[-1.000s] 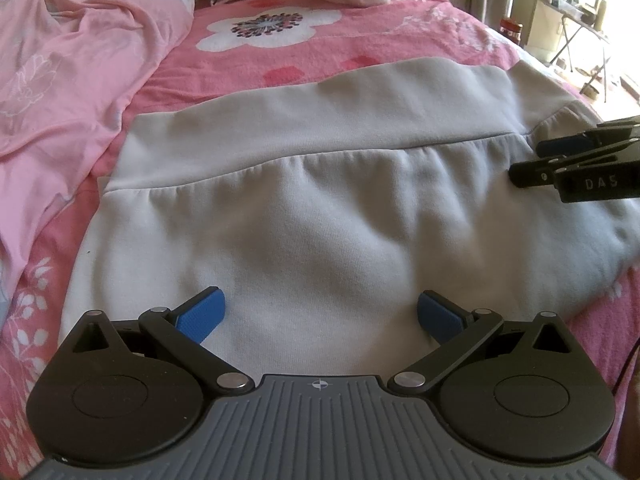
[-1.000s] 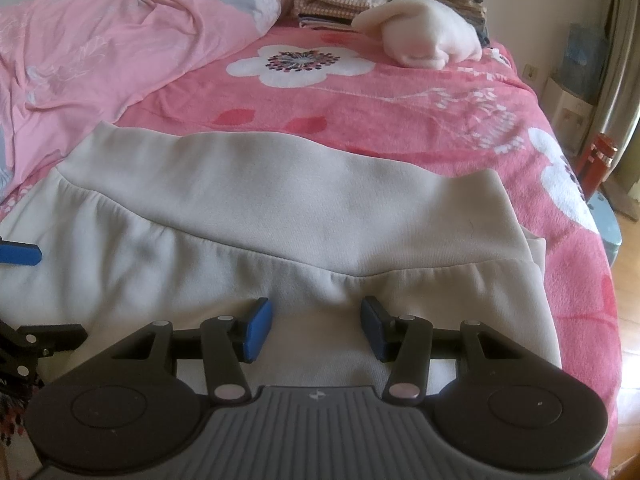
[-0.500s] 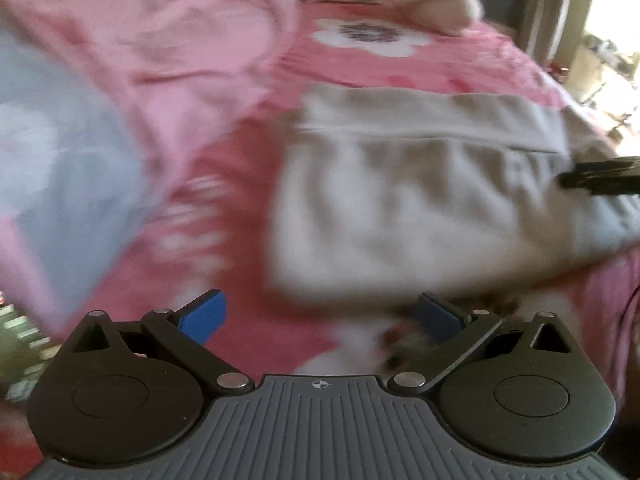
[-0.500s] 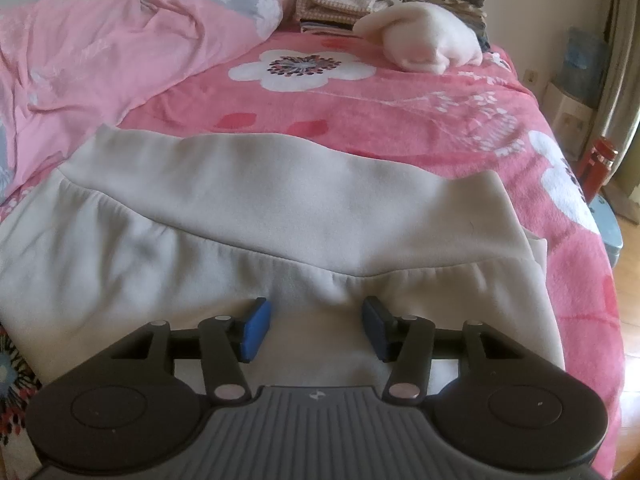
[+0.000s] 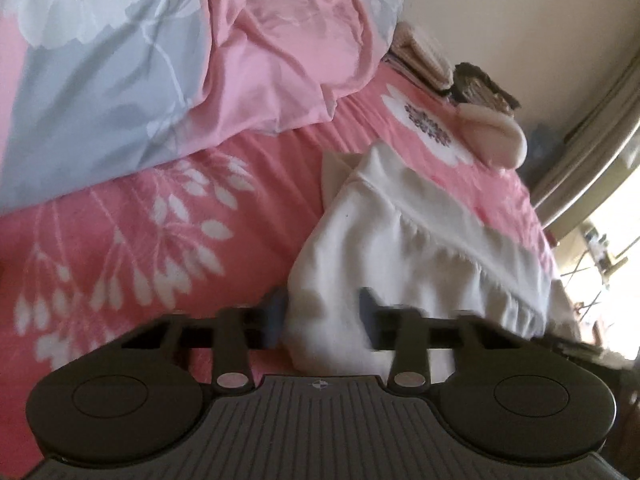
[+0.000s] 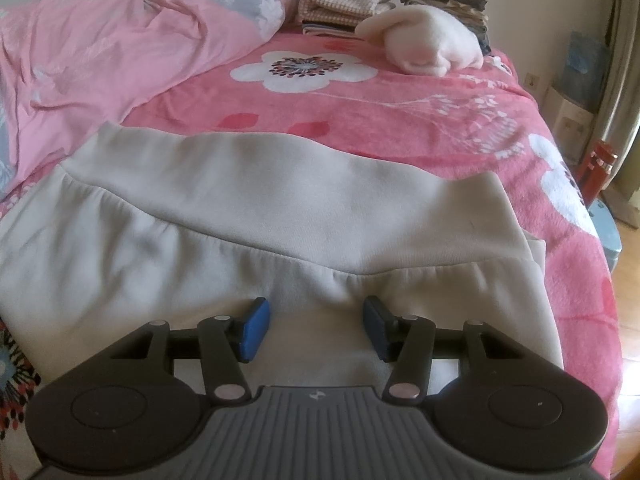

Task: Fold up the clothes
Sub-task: 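Close the left tool on the hoodie edge while the right tool grasps it too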

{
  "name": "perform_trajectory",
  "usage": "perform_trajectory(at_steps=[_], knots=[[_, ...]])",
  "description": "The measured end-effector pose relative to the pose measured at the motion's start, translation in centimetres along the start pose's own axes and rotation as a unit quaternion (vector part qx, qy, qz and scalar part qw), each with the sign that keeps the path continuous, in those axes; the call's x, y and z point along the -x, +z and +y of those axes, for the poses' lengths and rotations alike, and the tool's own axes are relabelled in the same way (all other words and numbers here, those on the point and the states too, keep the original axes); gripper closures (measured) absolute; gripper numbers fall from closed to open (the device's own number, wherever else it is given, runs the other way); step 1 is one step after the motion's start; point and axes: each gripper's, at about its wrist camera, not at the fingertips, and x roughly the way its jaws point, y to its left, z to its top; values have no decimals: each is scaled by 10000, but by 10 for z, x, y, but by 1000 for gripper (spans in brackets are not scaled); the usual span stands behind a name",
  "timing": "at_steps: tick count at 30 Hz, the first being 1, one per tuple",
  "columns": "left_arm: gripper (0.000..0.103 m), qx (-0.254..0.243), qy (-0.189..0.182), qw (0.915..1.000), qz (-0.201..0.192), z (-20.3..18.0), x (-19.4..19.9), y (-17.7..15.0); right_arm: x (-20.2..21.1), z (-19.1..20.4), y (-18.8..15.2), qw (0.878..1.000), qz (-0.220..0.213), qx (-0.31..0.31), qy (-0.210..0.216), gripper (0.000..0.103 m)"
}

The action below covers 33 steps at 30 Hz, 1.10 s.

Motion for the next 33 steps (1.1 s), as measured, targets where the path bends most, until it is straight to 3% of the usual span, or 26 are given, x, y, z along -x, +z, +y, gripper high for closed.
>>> perform_trajectory(at_steps=[3, 6, 11, 13, 15, 17, 19, 20, 21, 22, 28, 33], knots=[[100, 115, 209, 9996, -128, 10, 5, -2, -1, 2, -1, 10000, -11, 8, -21, 48], [103, 353, 454, 9983, 57, 32, 1, -9, -1, 2, -3, 10000, -40, 30, -31, 48], [101, 419, 131, 9987, -248, 34, 22, -6, -3, 2, -1, 10000, -5, 58, -38, 47], [86, 396, -136, 9985, -353, 28, 26, 0, -2, 3, -2, 10000, -20, 36, -45, 47], [42, 326, -252, 9986, -331, 20, 20, 6, -2, 4, -3, 10000, -36, 5, -64, 46], [20, 239, -266, 9992, -194, 11, 4, 12, -3, 5, -3, 10000, -41, -15, -89, 45], [26, 168, -229, 9996, -73, 6, -11, 16, -3, 5, -3, 9999, -32, -4, -107, 45], [48, 153, -170, 9997, -88, 4, -12, 15, -3, 5, -2, 9999, -28, 2, -101, 45], [87, 138, -112, 9998, -104, 2, -13, 15, -2, 4, -2, 10000, -21, 6, -88, 45], [97, 123, -53, 9998, -119, 0, -13, 14, -2, 4, -2, 10000, -16, 10, -78, 45], [97, 224, 324, 9992, -64, 4, -23, 9, -3, 3, -3, 9999, -57, 36, -83, 45], [92, 392, 114, 9992, 8, 17, -27, 7, -4, 3, -2, 9999, -62, 45, -81, 44]])
